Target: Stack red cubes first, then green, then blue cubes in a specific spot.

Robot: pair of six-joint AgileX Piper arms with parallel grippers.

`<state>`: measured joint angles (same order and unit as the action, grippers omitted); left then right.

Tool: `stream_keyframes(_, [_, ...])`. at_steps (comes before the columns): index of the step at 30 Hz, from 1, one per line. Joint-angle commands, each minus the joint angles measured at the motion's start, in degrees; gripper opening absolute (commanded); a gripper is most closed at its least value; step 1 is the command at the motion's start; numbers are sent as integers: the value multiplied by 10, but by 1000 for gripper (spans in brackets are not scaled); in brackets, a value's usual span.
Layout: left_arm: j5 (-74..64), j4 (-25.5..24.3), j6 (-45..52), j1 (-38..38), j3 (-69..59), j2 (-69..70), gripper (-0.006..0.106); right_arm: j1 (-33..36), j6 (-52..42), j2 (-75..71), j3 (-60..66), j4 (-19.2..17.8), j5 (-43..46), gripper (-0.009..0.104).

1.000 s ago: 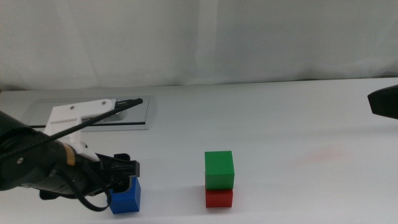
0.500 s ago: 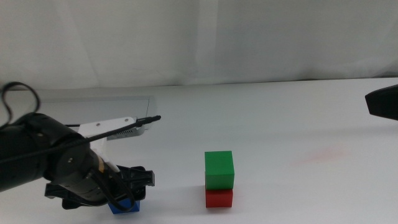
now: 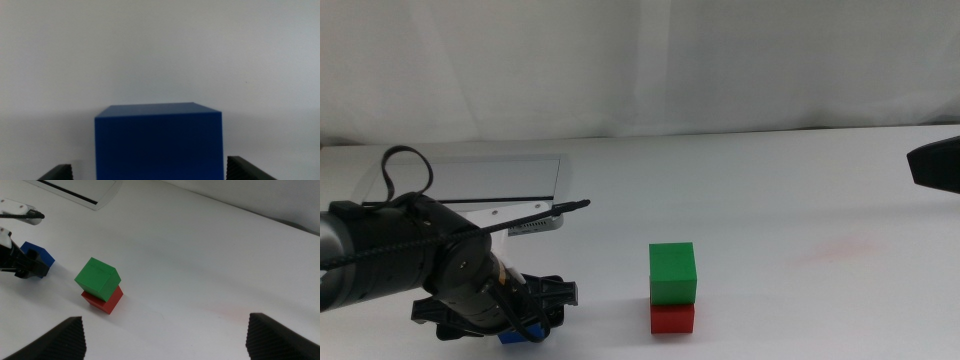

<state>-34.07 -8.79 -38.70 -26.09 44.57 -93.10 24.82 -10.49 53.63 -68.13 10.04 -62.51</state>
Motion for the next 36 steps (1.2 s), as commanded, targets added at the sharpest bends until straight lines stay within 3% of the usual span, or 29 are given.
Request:
stream_keyframes(1, [11, -12, -9, -3, -2, -7, 76, -2, -5, -2, 3, 3, 4, 86])
stream_keyframes(6, [11, -13, -12, -3, -2, -11, 68, -2, -4, -2, 3, 3, 4, 86])
stream_keyframes(8, [12, -15, -13, -3, -2, -11, 57, -2, -3, -2, 3, 3, 4, 86])
stream_keyframes(13, [15, -15, -13, -3, -2, -11, 15, -2, 0, -2, 3, 3, 4, 86])
stream_keyframes(14, [16, -15, -13, -3, -2, -11, 12, -2, 0, -2, 3, 3, 4, 86])
stream_keyframes(15, [19, -15, -13, -3, -2, -11, 0, -2, 0, -2, 3, 3, 4, 86])
stream_keyframes(16, [22, -16, -13, -3, -2, -11, -3, -2, 0, -2, 3, 3, 4, 86])
stream_keyframes(27, [-116, -28, 29, -25, 117, 61, -3, -2, 0, -2, 3, 3, 4, 86])
stream_keyframes(33, [-261, -28, 24, -102, 282, 75, -3, -2, 0, -2, 3, 3, 4, 86])
stream_keyframes(36, [-319, -69, -36, -165, 361, 62, -3, -2, 0, -2, 3, 3, 4, 86])
